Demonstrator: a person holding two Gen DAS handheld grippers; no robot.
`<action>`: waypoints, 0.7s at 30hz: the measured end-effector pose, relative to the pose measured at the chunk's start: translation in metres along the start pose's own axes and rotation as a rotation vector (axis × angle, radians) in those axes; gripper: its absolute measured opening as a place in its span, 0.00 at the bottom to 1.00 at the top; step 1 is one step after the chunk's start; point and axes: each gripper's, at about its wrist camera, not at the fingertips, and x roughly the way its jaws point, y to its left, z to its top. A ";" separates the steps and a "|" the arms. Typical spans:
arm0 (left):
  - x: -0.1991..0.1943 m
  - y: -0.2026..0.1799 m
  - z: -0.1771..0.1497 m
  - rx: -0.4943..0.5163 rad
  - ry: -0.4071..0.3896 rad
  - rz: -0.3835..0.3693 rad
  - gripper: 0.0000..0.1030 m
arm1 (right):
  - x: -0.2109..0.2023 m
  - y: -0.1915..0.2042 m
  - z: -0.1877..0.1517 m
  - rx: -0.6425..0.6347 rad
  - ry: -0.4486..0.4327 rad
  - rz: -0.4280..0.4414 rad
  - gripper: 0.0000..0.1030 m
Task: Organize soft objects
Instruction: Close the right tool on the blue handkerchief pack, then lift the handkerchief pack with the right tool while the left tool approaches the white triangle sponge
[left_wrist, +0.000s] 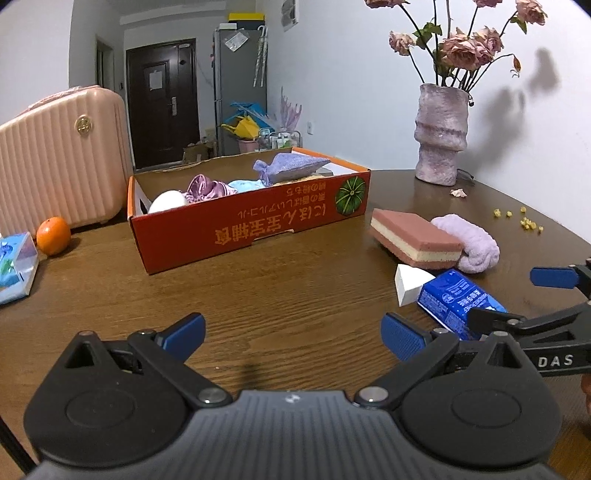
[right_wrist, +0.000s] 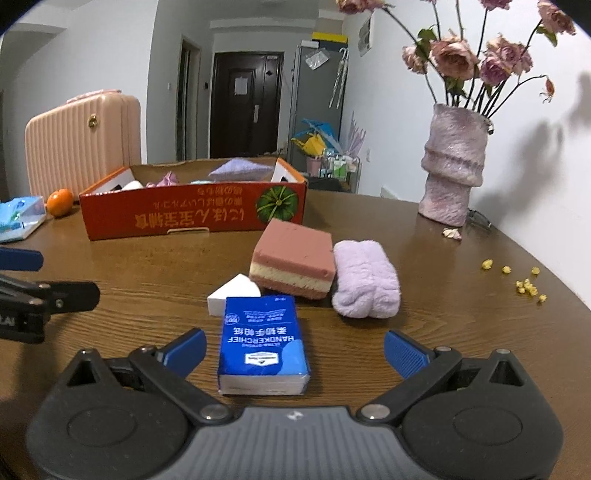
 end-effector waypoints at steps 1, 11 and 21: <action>0.000 0.002 0.000 0.002 0.002 -0.002 1.00 | 0.003 0.001 0.001 0.000 0.010 0.003 0.99; 0.004 0.010 -0.001 0.001 0.016 -0.003 1.00 | 0.036 0.010 0.007 -0.005 0.096 0.021 0.77; 0.005 0.008 -0.003 0.006 0.023 -0.003 1.00 | 0.034 0.010 0.007 0.005 0.089 0.072 0.50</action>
